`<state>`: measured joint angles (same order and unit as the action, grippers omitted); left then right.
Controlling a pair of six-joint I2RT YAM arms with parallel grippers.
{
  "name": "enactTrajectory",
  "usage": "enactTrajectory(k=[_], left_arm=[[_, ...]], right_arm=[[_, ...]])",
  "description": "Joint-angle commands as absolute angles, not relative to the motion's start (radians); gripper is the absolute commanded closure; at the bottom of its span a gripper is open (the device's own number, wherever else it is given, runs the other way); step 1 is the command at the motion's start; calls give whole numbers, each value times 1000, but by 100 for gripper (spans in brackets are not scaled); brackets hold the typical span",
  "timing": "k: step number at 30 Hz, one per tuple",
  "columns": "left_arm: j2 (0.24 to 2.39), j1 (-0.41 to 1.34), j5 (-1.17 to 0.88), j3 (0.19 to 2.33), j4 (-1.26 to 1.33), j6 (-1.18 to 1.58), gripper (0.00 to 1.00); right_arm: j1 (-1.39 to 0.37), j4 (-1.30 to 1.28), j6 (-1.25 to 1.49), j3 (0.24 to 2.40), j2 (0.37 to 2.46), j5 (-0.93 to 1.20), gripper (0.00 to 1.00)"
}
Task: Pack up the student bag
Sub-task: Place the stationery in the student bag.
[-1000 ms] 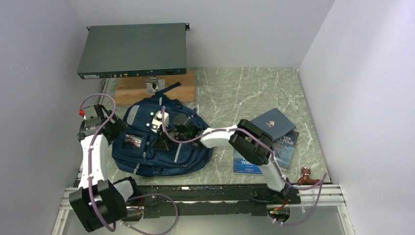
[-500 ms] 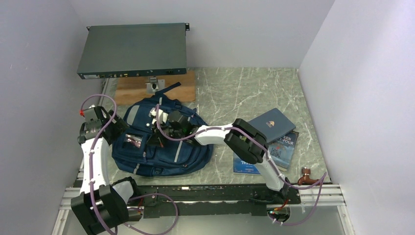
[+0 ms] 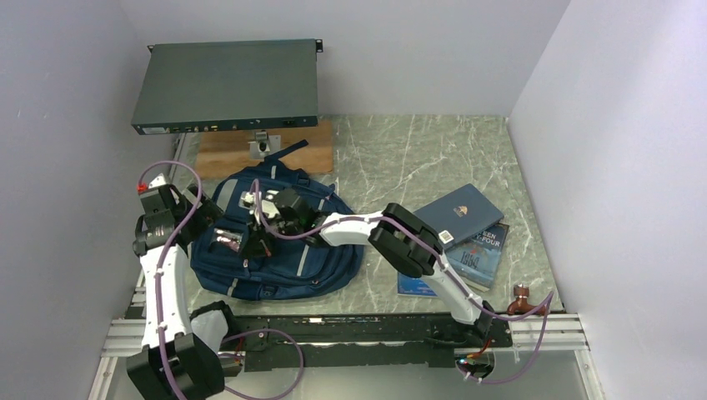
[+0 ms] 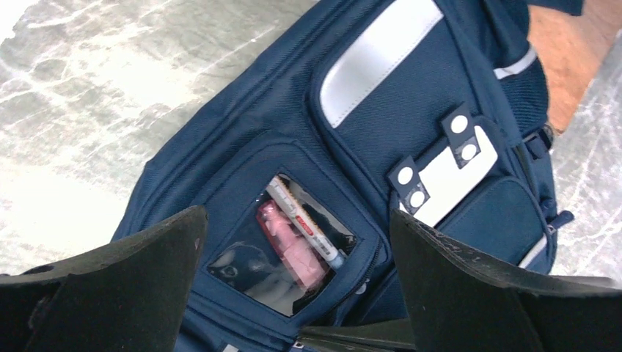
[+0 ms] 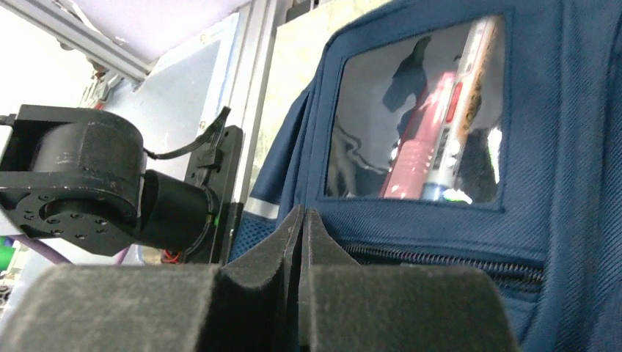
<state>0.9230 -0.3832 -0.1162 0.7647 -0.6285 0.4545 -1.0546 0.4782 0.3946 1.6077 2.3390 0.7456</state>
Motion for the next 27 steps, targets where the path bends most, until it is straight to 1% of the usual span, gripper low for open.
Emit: enactTrajectory(k=[1,2,5,6,8,10,16,18,21,27], left_arm=[[893,-370,-209,743,-561,438,0],[891,-356,-215,743,-570,444,0],[883,-329,-209,764,-654,494,0],[873,-322,-200,772,-688,514,0],[842,-305,-151,777,-744,557,0],[798,-296,-96,760,-790,609,0],[643,-293,-10,618,-803,753,0],[615,-292,-42,580,-762,769,0],[610,-293,-103,549,-724,791,0],[651,-293,-155,530,-670,769,0]], right_arm=[[-1060,422,383,1568,2213,719,95],[-1059,388,375,1548,2184,692,92],[-1054,294,372,1481,2101,573,77],[-1051,278,376,1457,2079,545,73],[-1041,298,402,1397,2040,509,67],[-1027,345,435,1351,2018,498,65],[-972,415,542,1388,2096,536,64],[-965,445,567,1417,2131,563,67],[-965,460,576,1464,2178,594,71],[-962,490,576,1519,2243,613,70]])
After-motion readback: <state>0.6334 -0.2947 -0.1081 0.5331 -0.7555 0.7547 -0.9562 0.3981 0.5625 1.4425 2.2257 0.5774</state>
